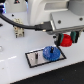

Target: Insert the blue gear onto the right peg, followed by the red gear

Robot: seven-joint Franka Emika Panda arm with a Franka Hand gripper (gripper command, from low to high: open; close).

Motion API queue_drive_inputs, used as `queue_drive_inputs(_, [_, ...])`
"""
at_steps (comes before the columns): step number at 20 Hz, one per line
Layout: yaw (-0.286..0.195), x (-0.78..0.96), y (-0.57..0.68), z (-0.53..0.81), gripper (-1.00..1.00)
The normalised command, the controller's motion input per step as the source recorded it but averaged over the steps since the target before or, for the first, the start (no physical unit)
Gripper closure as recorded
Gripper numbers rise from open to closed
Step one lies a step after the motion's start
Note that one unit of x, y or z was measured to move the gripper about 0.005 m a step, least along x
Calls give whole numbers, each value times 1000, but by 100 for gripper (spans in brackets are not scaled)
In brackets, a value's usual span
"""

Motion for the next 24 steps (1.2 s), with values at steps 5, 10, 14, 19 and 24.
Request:
queue_drive_inputs(5, [0,116,-141,-63,100])
queue_drive_inputs(10, [0,52,-96,-75,100])
queue_drive_inputs(14, [0,37,-94,-97,100])
queue_drive_inputs(19, [0,41,-99,-156,100])
queue_drive_inputs(24, [0,26,-115,-194,100])
